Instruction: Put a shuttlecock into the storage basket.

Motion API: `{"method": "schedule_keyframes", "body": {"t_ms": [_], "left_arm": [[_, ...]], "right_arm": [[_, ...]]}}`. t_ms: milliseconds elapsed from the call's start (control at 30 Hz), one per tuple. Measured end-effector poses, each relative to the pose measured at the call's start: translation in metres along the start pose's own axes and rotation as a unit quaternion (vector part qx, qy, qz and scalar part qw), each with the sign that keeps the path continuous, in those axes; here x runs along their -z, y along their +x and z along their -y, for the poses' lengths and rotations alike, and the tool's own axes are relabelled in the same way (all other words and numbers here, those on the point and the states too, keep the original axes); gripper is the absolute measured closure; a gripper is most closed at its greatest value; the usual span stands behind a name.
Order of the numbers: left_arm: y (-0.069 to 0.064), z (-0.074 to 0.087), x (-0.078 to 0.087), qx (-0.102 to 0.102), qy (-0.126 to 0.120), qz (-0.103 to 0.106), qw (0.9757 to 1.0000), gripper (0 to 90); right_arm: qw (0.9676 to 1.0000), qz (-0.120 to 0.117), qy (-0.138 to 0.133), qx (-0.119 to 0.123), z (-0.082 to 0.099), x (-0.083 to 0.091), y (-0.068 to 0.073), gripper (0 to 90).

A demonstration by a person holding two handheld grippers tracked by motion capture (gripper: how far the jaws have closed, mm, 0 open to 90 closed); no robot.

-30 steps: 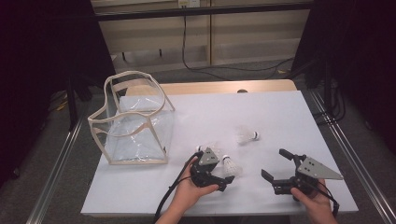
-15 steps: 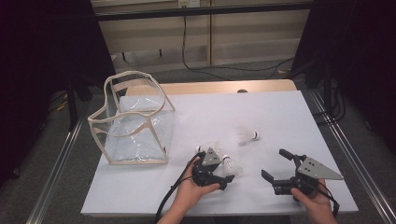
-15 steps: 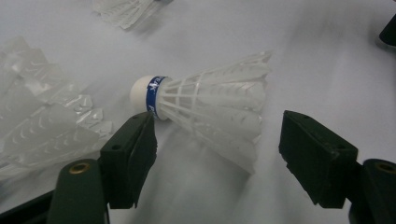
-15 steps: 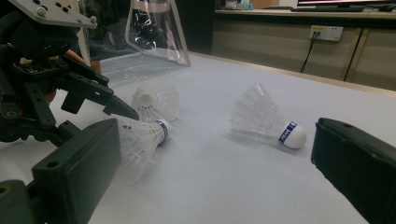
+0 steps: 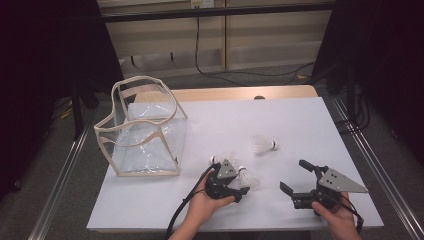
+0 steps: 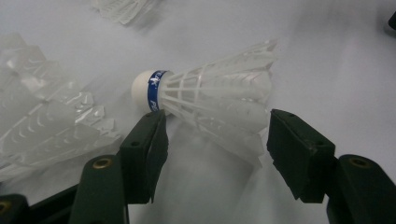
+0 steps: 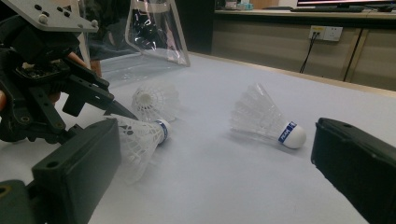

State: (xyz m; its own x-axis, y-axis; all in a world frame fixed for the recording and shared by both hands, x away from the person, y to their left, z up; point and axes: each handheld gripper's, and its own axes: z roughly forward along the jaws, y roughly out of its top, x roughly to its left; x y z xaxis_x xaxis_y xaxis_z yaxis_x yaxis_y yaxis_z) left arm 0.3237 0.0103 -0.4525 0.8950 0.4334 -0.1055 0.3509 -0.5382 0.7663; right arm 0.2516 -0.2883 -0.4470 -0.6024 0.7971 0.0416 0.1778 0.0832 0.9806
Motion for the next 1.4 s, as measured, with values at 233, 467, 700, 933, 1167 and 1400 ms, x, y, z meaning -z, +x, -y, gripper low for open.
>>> {"method": "schedule_keyframes", "body": {"t_ms": [233, 467, 700, 933, 1167, 1400], "left_arm": [[-0.0004, -0.0001, -0.0048, 0.007, 0.01, 0.001, 0.9999, 40.7], [-0.0001, -0.0008, -0.0038, 0.013, 0.004, -0.014, 0.9998, 41.8], [0.001, -0.0024, -0.0059, 0.019, -0.001, -0.019, 0.9996, 43.4], [0.0012, -0.0032, -0.0087, 0.022, -0.011, -0.018, 0.9995, 46.2], [0.0026, -0.0038, -0.0089, 0.025, -0.017, -0.02, 0.9993, 56.7], [0.0072, -0.0043, -0.0093, 0.034, -0.017, -0.028, 0.9989, 73.1]], "right_arm": [[1.0, 0.0, -0.002, 0.0, -0.0002, 0.0003, -0.0001, 1.1], [1.0, 0.001, -0.001, 0.0, -0.0001, 0.0007, -0.0006, 1.1], [1.0, 0.001, -0.001, 0.001, -0.0002, 0.0009, -0.0006, 1.1], [1.0, 0.0, -0.001, 0.0, -0.0002, 0.0008, -0.0004, 1.1], [1.0, 0.0, -0.001, -0.002, 0.0, 0.0008, -0.0008, 1.1], [1.0, -0.001, -0.001, -0.001, 0.0001, 0.0007, -0.0008, 1.1]]}}
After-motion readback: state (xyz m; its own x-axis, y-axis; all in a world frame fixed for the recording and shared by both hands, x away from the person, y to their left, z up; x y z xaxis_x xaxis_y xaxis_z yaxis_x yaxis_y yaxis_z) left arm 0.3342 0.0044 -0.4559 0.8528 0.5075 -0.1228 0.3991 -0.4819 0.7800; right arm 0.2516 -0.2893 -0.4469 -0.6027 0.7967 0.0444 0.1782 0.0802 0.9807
